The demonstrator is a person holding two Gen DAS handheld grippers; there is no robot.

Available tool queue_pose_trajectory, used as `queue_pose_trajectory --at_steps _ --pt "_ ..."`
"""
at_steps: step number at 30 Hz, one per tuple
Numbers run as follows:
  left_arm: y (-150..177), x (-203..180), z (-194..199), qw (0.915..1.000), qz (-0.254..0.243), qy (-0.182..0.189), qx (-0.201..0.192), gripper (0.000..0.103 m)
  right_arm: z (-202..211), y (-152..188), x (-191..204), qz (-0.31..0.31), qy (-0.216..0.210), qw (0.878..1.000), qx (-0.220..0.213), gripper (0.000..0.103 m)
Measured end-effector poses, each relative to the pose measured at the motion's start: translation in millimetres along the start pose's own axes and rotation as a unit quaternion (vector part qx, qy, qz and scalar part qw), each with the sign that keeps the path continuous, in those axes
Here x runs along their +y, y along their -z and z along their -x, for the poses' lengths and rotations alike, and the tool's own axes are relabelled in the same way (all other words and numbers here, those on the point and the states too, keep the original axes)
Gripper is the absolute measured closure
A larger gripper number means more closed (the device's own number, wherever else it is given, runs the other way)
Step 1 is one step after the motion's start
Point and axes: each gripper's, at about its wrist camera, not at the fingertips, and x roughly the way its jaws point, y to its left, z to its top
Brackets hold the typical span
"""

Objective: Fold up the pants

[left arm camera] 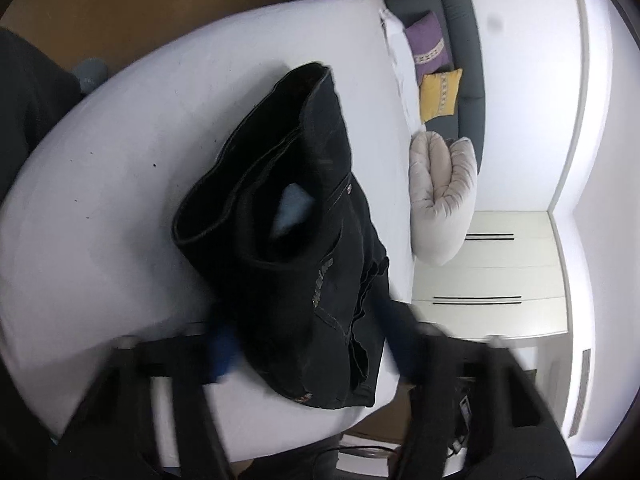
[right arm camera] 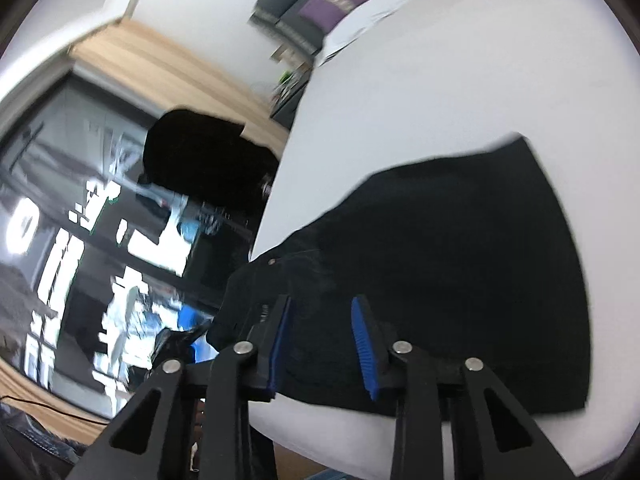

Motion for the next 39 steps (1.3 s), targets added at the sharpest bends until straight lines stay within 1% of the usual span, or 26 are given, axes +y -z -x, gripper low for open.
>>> queue_pose_trajectory --at_steps 1,2,3,4,6,8,11,13,14,16,17,19,22,25,26,27,28,29,30,31,32,33,35,36,37,39 --pt "-1.9 -1.2 -0.1 1.0 -0.003 -0.008 0.002 0.075 -8.2 -4.6 6.0 0.01 0.002 1.0 0.012 0.077" --pt "-2.4 -3.6 0.6 0.9998 -0.012 -0.014 0.002 0.076 -20.5 -9.9 12.1 0.02 0.008 0.999 0.028 0.08" --pt "-2.2 -8.8 1.4 0.9995 -0.026 -0.016 0.0 0.082 -33.4 -13.9 16.6 0.027 0.014 0.998 0.046 0.082" --pt "-1.3 -16.1 1.9 0.9987 -0.045 -0.023 -0.003 0.086 -50.2 -18.7 21.5 0.033 0.019 0.997 0.067 0.083" --pt "-0.3 -30.8 2.9 0.996 -0.082 -0.035 -0.009 0.087 -79.9 -24.2 25.8 0.04 0.031 0.994 0.098 0.087" --pt "0.7 -44.6 3.7 0.9924 -0.115 -0.043 -0.012 0.087 -109.8 -26.3 22.2 0.032 0.047 0.99 0.13 0.089" --pt "3.8 -65.6 5.9 0.9851 -0.163 -0.052 -0.017 0.088 -141.7 -24.2 14.1 0.027 0.074 0.983 0.165 0.09" --pt "4.4 -79.1 3.1 0.9815 -0.182 -0.055 -0.018 0.088 -158.0 -17.8 2.4 0.012 0.09 0.979 0.185 0.091" --pt "5.6 -86.3 -1.1 0.9797 -0.191 -0.057 -0.018 0.088 -162.2 -15.1 -4.1 0.005 0.096 0.978 0.187 0.098" --pt "8.6 -103.8 -6.8 0.9751 -0.214 -0.057 -0.018 0.088 -162.5 -10.8 -11.4 -0.001 0.092 0.979 0.183 0.099" --pt "9.6 -112.6 -11.4 0.9722 -0.226 -0.058 -0.019 0.088 -163.0 -8.6 -11.1 0.006 0.098 0.978 0.184 0.101" --pt "19.6 -132.4 -15.7 0.9626 -0.264 -0.059 -0.02 0.088 -164.3 -2.6 -6.5 0.028 0.111 0.977 0.182 0.101" --pt "32.6 -167.6 -38.0 0.9504 -0.305 -0.057 -0.016 0.088 -166.3 2.6 -5.1 0.036 0.12 0.977 0.172 0.101" --pt "53.0 -200.1 -60.5 0.9353 -0.349 -0.058 -0.008 0.088 -156.1 0.9 -9.1 0.023 0.094 0.982 0.162 0.101" --pt "61.8 -211.0 -67.3 0.9263 -0.372 -0.06 -0.003 0.088 -148.1 -2.4 -9.4 0.012 0.082 0.984 0.158 0.092" --pt "70.3 -218.6 -75.7 0.9195 -0.388 -0.062 -0.002 0.088 -137.4 -6.7 -9.2 0.001 0.075 0.987 0.145 0.073" --pt "83.2 -228.1 -84.9 0.9074 -0.415 -0.067 0.002 0.088 -117.1 -14.0 -10.2 -0.016 0.043 0.993 0.11 0.064" --pt "95.4 -235.4 -95.1 0.8964 -0.437 -0.071 0.007 0.088 -102.6 -18.7 -9.7 -0.029 0.009 0.996 0.082 0.044" --pt "110.2 -242.7 -110.2 0.8859 -0.457 -0.076 0.014 0.088 -89.4 -23.4 -7.9 -0.04 -0.025 0.997 0.062 0.026" --pt "120.9 -245.4 -117.8 0.878 -0.471 -0.081 0.021 0.088 -81.7 -27.3 -7.0 -0.044 -0.043 0.996 0.056 0.019" --pt "134.1 -247.5 -128.3 0.867 -0.49 -0.086 0.03 0.088 -73.9 -33.4 -2.8 -0.045 -0.063 0.995 0.057 0.011" --pt "145.9 -244.8 -135.5 0.8569 -0.506 -0.091 0.036 0.088 -69.6 -38.4 2.8 -0.037 -0.078 0.994 0.065 0.008" --pt "166.1 -247.3 -150.6 0.836 -0.538 -0.099 0.045 0.088 -68.3 -44.3 12.3 -0.014 -0.088 0.993 0.079 0.007" --pt "170.2 -249.4 -158.8 0.831 -0.545 -0.101 0.048 0.088 -69.9 -48.8 14.7 -0.001 -0.085 0.992 0.09 0.006" --pt "178.9 -249.3 -165.4 0.8236 -0.555 -0.103 0.053 0.088 -75.4 -49.7 17.5 0.008 -0.08 0.991 0.105 0.006" --pt "191.2 -246.8 -172.8 0.8115 -0.571 -0.109 0.058 0.089 -85.3 -48.7 21.9 0.008 -0.084 0.988 0.131 0.006"
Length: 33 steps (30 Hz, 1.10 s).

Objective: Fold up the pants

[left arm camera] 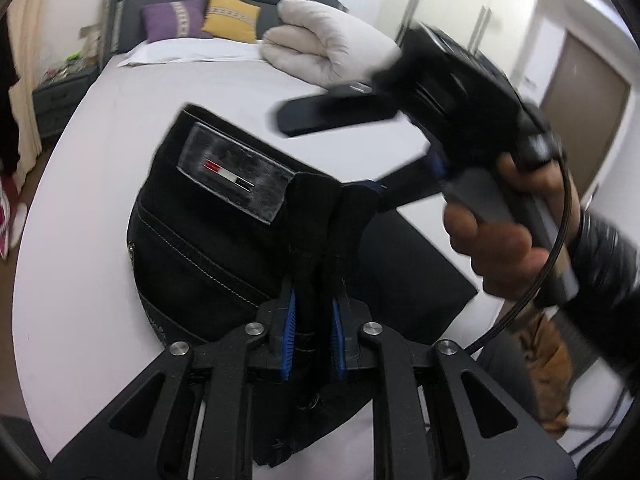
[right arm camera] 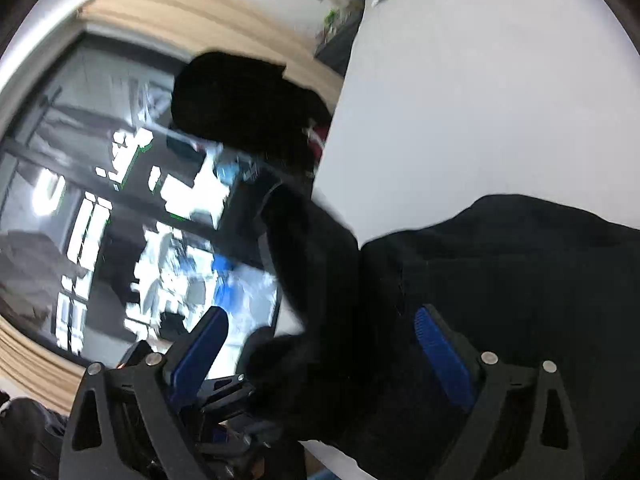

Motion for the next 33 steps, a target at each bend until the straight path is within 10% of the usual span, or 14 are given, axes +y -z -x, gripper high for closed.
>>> queue_pose_trajectory --at_steps 5,10,12,14,33 --pt "4.4 -12.0 -17.2 0.9999 -0.007 -0.004 0.014 0.09 -32.0 4.6 -11.1 -0.01 0.033 0.998 0.06 0.008" --pt "-2.8 -28.4 -36.3 0.9996 -0.021 -0.008 0.018 0.09 -44.6 -7.2 -33.8 -0.052 0.025 0.997 0.054 0.035" --pt "1.6 -29.6 -35.9 0.9994 -0.025 -0.007 0.022 0.09 -45.2 -9.2 -29.7 -0.04 0.037 0.997 0.051 0.074" --pt "1.0 -27.2 -34.4 0.9994 -0.025 -0.005 0.023 0.09 -42.8 -8.9 -25.5 -0.025 0.062 0.997 0.044 0.083" --pt "-24.5 -167.7 -142.1 0.9852 -0.128 0.076 0.084 0.09 100.2 42.0 -112.2 -0.08 0.106 0.988 -0.077 0.086"
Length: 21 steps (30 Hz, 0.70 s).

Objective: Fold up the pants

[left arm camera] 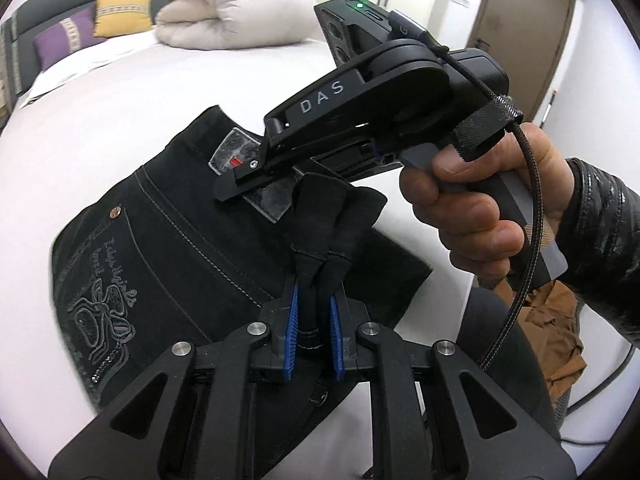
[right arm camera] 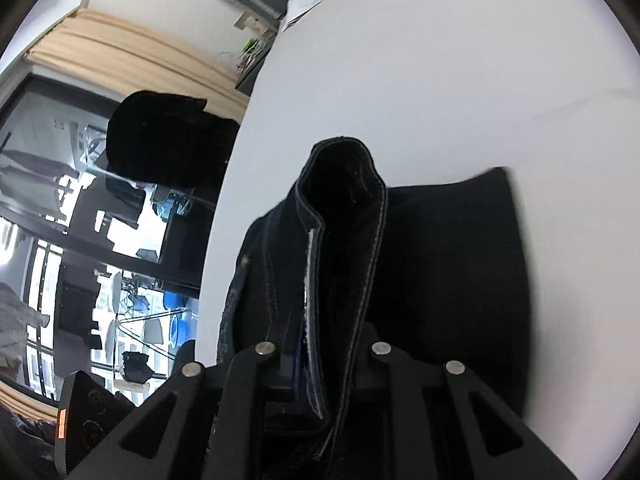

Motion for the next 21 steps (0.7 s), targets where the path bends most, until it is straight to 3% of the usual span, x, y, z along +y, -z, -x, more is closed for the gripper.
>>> queue_pose_trajectory --at_steps 7,13,16,17,18,21 --pt "-12.3 -30.7 -39.9 0.9996 0.001 0.01 0.028 0.09 3.0 6.0 -33.3 -0.025 -0.011 1.0 0.014 0.086" --pt "-7.6 -32.5 -62.5 0.999 -0.001 -0.002 0.046 0.089 -11.5 4.8 -53.5 -0.052 -0.027 0.998 0.024 0.086" --pt "-5.0 -33.8 -56.0 0.999 0.01 0.014 0.041 0.088 -0.3 5.6 -51.6 -0.047 -0.029 0.998 0.019 0.077" --pt "-4.8 -34.2 -50.4 0.9987 0.019 0.024 0.041 0.088 7.2 6.4 -50.6 -0.047 -0.023 0.999 0.008 0.067" --pt "-3.2 -32.7 -44.7 0.9984 0.025 0.03 0.041 0.088 19.0 7.4 -50.2 -0.048 -0.013 0.999 -0.012 0.056" --pt "0.9 -21.1 -6.3 0.9976 0.037 0.058 0.001 0.088 64.9 19.3 -42.3 -0.055 0.037 0.994 -0.085 0.051"
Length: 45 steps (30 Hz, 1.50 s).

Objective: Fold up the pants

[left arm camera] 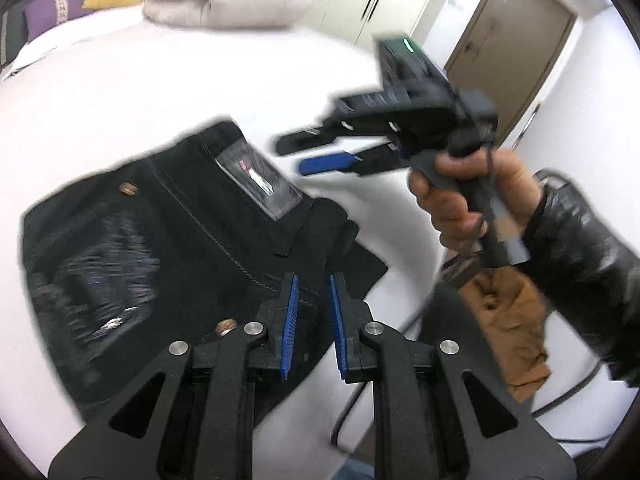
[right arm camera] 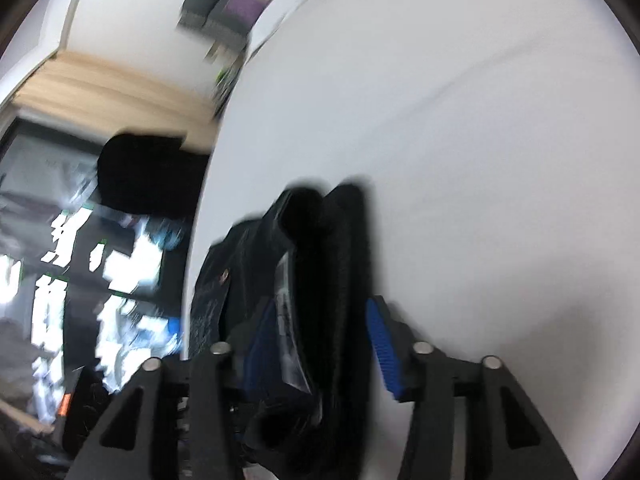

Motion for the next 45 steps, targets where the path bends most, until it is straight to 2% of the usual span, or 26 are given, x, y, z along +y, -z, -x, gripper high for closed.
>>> queue_pose_trajectory --at_steps 1,2,3,6,8,10,11,14,19,21,22,23,24,25,26,27,28,30,33,34,36,38,41,42,43,45 --pt "1.3 5.5 9.4 0.9999 0.004 -0.004 -0.012 0.088 10.3 2.5 5.5 0.005 -0.014 1.0 -0.01 0.055" --pt "2.0 12.7 15.9 0.9997 0.011 -0.009 -0.018 0.088 16.5 5.1 16.3 0.017 -0.024 0.999 -0.014 0.071" --pt "2.0 27.3 21.7 0.9989 0.029 -0.02 -0.03 0.088 19.7 8.3 30.1 0.036 -0.026 0.999 -0.015 0.081" --pt "3.4 74.7 23.4 0.9941 0.083 -0.05 -0.047 0.088 4.5 19.8 71.2 0.089 -0.033 0.995 0.012 0.087" --pt "10.0 102.2 11.4 0.9898 0.125 -0.058 -0.038 0.088 -21.0 26.5 76.3 0.104 0.002 0.993 0.047 0.087" --pt "16.7 126.2 4.5 0.9851 0.166 -0.04 -0.021 0.088 -45.7 34.2 62.6 0.086 0.048 0.992 0.082 0.087" --pt "25.4 124.7 2.9 0.9852 0.165 -0.041 -0.019 0.088 -51.5 38.2 55.3 0.077 0.06 0.991 0.089 0.103" --pt "43.0 106.3 6.4 0.9905 0.124 -0.057 -0.021 0.088 -45.3 51.3 42.5 0.052 0.035 0.996 0.069 0.103" --pt "66.6 80.5 18.0 0.9962 0.079 -0.034 -0.005 0.088 -27.2 77.3 34.6 0.054 0.015 0.998 0.04 0.103" --pt "61.8 89.5 42.9 0.9956 0.085 -0.036 -0.014 0.088 -16.2 88.2 35.5 0.057 0.011 0.997 0.041 0.103" --pt "59.9 98.3 58.5 0.9938 0.099 -0.042 -0.031 0.088 -7.4 93.0 38.5 0.065 0.013 0.997 0.044 0.103" --pt "55.3 108.5 68.9 0.9911 0.112 -0.053 -0.05 0.087 -1.2 95.5 41.6 0.073 0.024 0.996 0.043 0.091" --pt "54.7 121.1 77.3 0.9868 0.131 -0.066 -0.067 0.085 7.1 96.4 43.8 0.08 0.033 0.996 0.035 0.068" --pt "54.6 132.0 80.8 0.9838 0.148 -0.071 -0.072 0.072 17.7 93.2 45.4 0.081 0.032 0.996 0.019 0.058" --pt "51.9 145.2 80.1 0.9797 0.171 -0.078 -0.069 0.059 28.2 85.0 44.5 0.077 0.033 0.996 0.0 0.044" --pt "49.5 159.4 79.0 0.9742 0.199 -0.083 -0.067 0.037 35.8 76.5 44.1 0.073 0.032 0.997 -0.018 0.038" --pt "48.9 176.0 78.8 0.9658 0.236 -0.073 -0.078 0.033 40.9 63.7 43.4 0.066 0.03 0.997 -0.034 0.037" --pt "48.9 197.5 74.6 0.9544 0.284 -0.05 -0.077 0.033 36.6 49.2 42.6 0.059 0.043 0.997 -0.031 0.037" --pt "56.4 214.9 59.0 0.9407 0.335 -0.035 -0.041 0.033 13.1 21.3 35.6 0.058 0.05 0.997 -0.002 0.037" --pt "60.4 218.1 52.9 0.9357 0.352 -0.017 -0.024 0.033 1.9 12.8 33.3 0.051 0.057 0.997 0.012 0.037" --pt "65.2 218.1 39.4 0.9277 0.373 0.016 -0.013 0.032 -17.5 6.1 22.6 0.036 0.059 0.996 0.048 0.037" --pt "62.8 215.0 29.3 0.9278 0.372 0.027 -0.011 0.027 -35.0 3.7 15.0 0.03 0.07 0.994 0.073 0.036" --pt "57.7 210.6 21.8 0.931 0.363 0.035 0.006 0.027 -54.1 -0.6 21.0 0.044 0.059 0.994 0.084 0.036" --pt "53.1 207.7 19.2 0.9343 0.355 0.034 0.013 0.029 -59.5 -1.4 22.3 0.043 0.059 0.994 0.085 0.042" --pt "49.6 202.6 13.6 0.9396 0.34 0.031 0.022 0.04 -65.4 -2.2 22.3 0.036 0.053 0.994 0.087 0.047" --pt "48.1 197.8 21.4 0.9444 0.327 0.015 0.033 0.053 -69.8 1.0 23.9 0.03 0.063 0.994 0.087 0.061"
